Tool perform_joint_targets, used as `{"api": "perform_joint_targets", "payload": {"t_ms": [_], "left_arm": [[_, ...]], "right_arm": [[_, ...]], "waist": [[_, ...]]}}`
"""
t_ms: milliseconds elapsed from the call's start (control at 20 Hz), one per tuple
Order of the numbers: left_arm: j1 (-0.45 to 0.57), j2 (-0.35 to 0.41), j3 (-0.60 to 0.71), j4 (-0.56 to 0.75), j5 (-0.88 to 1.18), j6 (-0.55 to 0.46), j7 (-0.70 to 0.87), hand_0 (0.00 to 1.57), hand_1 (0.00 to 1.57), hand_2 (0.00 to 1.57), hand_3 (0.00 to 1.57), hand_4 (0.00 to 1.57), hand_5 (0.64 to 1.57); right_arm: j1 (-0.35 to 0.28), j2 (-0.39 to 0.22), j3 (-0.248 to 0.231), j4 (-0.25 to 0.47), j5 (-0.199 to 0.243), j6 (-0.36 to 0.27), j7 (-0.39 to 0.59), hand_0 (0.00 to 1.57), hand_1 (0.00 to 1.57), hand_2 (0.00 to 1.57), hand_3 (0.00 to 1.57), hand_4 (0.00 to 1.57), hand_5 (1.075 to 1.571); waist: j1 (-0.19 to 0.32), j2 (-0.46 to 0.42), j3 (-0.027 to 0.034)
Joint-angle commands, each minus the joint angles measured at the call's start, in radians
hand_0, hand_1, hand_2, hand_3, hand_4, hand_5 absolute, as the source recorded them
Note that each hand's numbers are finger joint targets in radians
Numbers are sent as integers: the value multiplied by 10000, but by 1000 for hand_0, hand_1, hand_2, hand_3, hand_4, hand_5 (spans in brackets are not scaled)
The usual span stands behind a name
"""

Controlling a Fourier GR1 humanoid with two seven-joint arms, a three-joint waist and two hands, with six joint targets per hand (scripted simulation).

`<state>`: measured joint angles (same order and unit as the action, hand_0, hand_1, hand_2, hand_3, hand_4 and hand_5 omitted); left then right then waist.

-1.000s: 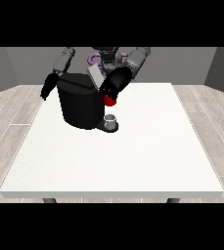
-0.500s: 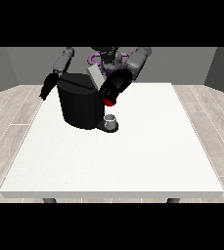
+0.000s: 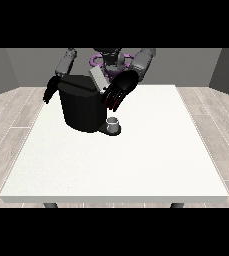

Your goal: Insert the coffee pod into the coffee machine and close the lid

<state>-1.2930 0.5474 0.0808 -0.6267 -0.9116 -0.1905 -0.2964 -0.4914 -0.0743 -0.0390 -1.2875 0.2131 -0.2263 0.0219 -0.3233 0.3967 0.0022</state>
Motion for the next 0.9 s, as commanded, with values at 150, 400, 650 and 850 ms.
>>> {"api": "perform_joint_targets", "payload": {"t_ms": [150, 400, 650, 850], "left_arm": [[524, -111, 31, 51, -44, -75, 126, 0, 0, 221, 146, 0, 1571], [1428, -1757, -213, -265, 307, -569, 742, 0, 0, 0, 0, 0, 1571], [2791, -2890, 523, -675, 1525, -259, 233, 0, 0, 130, 0, 0, 1571], [3942, -4143, 2042, -518, 3599, -611, -185, 0, 0, 0, 0, 418, 1571]], "right_arm": [[402, -467, -601, 466, -559, 499, -319, 0, 0, 0, 0, 153, 1571], [881, -30, -848, 1461, -563, -72, -196, 0, 0, 0, 0, 0, 1571], [1973, -469, -1215, 1835, -923, 472, -445, 0, 0, 0, 0, 0, 1571], [3003, 27, -1055, 1958, -688, -23, -750, 0, 0, 0, 0, 0, 1571]], "waist": [[418, -681, -17], [1632, -2160, -17], [2359, -3521, -26], [3187, -4653, -46]]}}
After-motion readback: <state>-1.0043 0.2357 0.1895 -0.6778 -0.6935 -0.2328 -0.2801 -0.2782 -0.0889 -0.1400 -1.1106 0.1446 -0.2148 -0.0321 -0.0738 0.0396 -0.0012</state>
